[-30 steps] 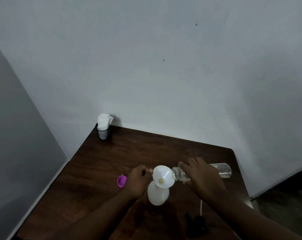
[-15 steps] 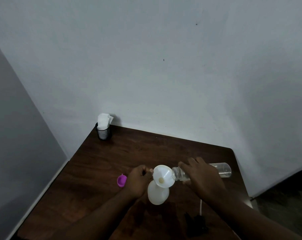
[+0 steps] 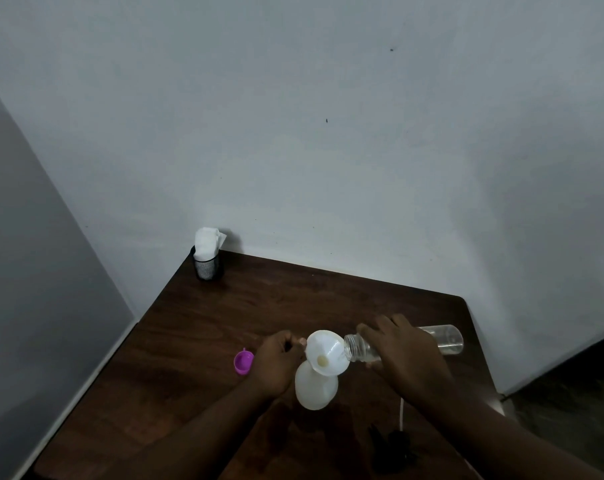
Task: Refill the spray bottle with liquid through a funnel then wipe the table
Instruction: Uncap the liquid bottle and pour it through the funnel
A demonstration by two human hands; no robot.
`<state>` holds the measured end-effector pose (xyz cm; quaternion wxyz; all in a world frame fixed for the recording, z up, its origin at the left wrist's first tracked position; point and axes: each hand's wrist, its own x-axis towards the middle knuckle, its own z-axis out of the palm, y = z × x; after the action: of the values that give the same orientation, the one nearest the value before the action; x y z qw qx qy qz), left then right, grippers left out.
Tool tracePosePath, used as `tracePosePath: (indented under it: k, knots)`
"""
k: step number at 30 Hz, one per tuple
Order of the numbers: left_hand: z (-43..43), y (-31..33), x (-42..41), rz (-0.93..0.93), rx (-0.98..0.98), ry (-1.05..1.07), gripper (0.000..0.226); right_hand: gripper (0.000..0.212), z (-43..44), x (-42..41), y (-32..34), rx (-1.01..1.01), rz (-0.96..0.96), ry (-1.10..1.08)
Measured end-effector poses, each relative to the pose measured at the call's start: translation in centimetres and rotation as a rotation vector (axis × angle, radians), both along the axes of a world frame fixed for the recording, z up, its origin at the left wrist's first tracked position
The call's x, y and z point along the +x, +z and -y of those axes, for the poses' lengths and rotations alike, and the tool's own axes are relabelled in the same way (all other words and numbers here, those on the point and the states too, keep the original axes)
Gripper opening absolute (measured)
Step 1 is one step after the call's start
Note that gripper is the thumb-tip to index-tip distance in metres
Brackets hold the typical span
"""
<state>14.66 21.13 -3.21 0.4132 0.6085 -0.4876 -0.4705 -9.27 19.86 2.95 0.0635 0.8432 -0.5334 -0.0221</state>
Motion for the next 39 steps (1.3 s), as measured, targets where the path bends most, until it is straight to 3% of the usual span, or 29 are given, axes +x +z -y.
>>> tracePosePath:
  k: [39]
  knots:
    - [-0.33, 0.81, -0.19, 0.042, 0.032, 0.027, 0.025, 0.068, -0.01, 0.35, 0.4, -0.023, -0.043, 0.011]
